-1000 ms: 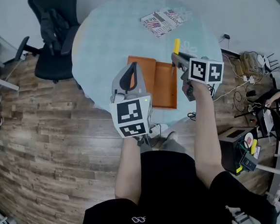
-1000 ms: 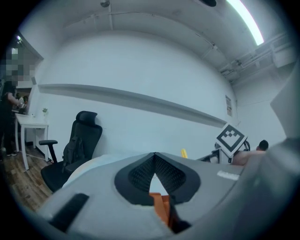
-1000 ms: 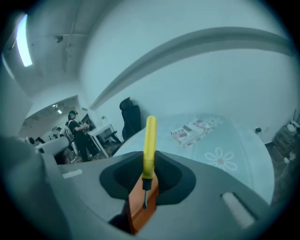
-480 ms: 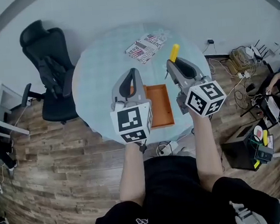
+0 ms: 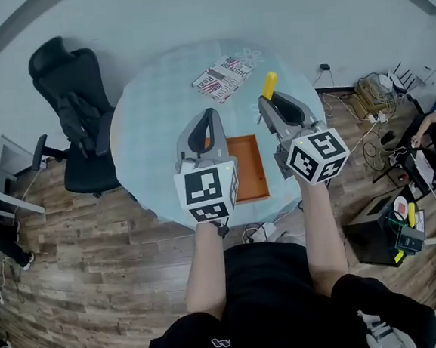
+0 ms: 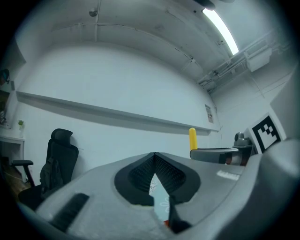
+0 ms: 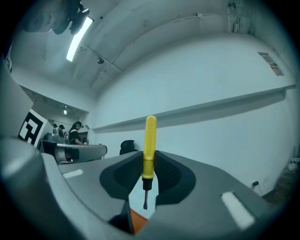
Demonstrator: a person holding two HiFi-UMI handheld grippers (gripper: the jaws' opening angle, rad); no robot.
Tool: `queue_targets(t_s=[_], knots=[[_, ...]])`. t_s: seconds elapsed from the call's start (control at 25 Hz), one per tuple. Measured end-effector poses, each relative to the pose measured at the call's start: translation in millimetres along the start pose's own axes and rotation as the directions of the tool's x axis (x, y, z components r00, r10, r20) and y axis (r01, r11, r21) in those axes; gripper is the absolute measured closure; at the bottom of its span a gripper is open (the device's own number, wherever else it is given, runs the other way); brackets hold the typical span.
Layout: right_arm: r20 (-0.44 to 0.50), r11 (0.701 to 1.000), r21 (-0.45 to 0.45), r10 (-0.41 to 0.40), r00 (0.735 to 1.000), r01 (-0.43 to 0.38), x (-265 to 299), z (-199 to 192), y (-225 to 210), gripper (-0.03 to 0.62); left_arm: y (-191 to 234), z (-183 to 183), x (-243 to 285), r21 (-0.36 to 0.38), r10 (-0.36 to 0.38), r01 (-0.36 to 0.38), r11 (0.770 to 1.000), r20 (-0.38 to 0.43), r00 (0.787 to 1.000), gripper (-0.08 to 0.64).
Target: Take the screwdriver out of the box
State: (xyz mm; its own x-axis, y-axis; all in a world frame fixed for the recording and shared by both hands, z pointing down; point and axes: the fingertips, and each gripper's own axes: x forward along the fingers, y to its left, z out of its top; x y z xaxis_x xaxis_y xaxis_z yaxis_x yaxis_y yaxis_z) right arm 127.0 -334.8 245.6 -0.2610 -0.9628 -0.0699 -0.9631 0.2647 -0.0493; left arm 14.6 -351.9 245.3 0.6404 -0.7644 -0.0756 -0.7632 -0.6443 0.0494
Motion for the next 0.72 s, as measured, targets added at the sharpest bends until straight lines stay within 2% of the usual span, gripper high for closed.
queue_targets(t_s=[0.24,0.72], knots=[[0.000,1.000,0.001,0.014,1.000,-0.014,3.8,-2.2,3.2,0.505,9.2,-2.4,-2.0,-0.006,0.020,-0.020,1.000,-0.004,1.000,0.558],[-0.003,1.000,0.004,0.013,1.000,-0.013,11.6,-8.1,0.5,0.505,12.3,-8.6,2.7,0.001,0.014,-0.014,1.000,-0.020,1.000,0.558]])
